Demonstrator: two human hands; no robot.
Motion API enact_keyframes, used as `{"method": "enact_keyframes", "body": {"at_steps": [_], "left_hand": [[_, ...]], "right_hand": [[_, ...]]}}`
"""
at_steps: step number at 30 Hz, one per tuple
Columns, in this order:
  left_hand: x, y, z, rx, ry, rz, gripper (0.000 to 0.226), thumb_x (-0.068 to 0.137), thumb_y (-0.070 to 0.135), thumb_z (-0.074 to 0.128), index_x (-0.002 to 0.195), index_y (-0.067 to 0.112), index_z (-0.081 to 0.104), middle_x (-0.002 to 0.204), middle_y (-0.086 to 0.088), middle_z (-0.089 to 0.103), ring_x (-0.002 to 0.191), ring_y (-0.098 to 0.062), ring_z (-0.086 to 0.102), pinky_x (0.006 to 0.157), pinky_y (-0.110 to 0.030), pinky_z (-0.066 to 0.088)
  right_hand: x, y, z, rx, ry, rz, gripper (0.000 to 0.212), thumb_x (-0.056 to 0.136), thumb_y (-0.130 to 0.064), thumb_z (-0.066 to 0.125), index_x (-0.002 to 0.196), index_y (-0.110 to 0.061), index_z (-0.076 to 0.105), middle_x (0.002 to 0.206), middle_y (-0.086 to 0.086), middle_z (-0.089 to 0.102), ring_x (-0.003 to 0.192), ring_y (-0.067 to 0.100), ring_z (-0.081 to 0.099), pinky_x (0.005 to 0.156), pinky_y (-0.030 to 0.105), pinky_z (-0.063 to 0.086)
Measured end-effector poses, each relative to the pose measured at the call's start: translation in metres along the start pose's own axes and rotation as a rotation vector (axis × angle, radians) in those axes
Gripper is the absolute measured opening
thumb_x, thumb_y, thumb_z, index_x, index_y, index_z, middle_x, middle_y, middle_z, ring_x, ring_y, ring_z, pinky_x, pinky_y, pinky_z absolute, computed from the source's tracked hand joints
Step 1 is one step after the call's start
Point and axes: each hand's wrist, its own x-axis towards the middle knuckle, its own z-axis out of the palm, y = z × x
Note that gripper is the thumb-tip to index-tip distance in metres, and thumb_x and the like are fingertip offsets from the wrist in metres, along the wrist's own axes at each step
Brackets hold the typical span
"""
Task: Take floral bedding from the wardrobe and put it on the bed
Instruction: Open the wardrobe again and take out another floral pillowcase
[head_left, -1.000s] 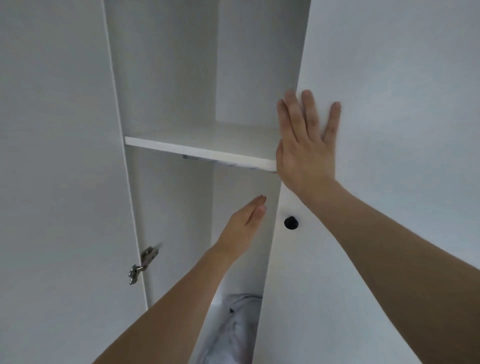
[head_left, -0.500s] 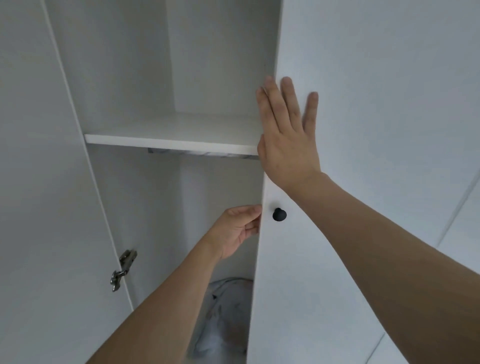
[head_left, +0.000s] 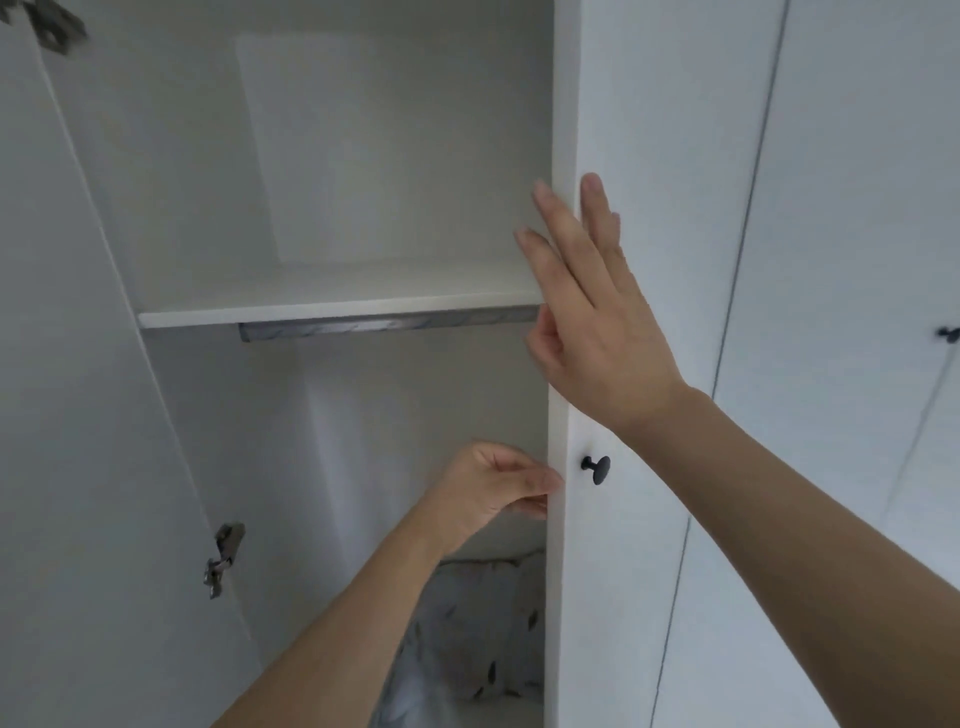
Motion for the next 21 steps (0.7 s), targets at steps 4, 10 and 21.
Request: {"method": "enact_keyframes", "body": {"at_steps": [4, 10, 21], "left_hand": [[-0.004, 0.0, 0.058, 0.173, -0.147, 0.041, 0.047, 0.073, 0.021, 0.083, 0.116, 0.018, 0.065, 0.109, 0.0, 0.072, 0.101, -0.019, 0.068, 0.087, -0.03, 0.055], [0.007, -0.004, 0.132, 0.304, -0.285, 0.074, 0.1, 0.069, 0.048, 0.082, 0.148, 0.041, 0.022, 0.141, 0.016, 0.048, 0.128, -0.002, 0.047, 0.106, -0.036, 0.041], [0.024, -0.015, 0.266, 0.513, -0.124, 0.149, 0.121, 0.067, 0.061, 0.062, 0.153, 0.016, -0.012, 0.162, -0.003, -0.008, 0.149, -0.014, -0.005, 0.12, -0.033, 0.007]], "right_hand": [[-0.021, 0.009, -0.052, -0.085, 0.012, -0.003, 0.057, 0.078, 0.011, 0.035, 0.134, 0.008, 0.046, 0.15, 0.027, 0.03, 0.141, 0.052, 0.016, 0.095, 0.039, 0.049], [-0.046, 0.027, -0.117, -0.418, -0.016, 0.029, 0.065, 0.075, 0.003, 0.027, 0.138, 0.008, 0.042, 0.148, 0.032, 0.031, 0.139, 0.053, 0.021, 0.112, 0.058, 0.026], [-0.109, 0.081, -0.197, -0.76, -0.158, 0.216, 0.068, 0.083, -0.004, 0.043, 0.148, 0.004, 0.023, 0.156, 0.026, 0.017, 0.146, 0.038, 0.012, 0.121, 0.049, 0.01]]}}
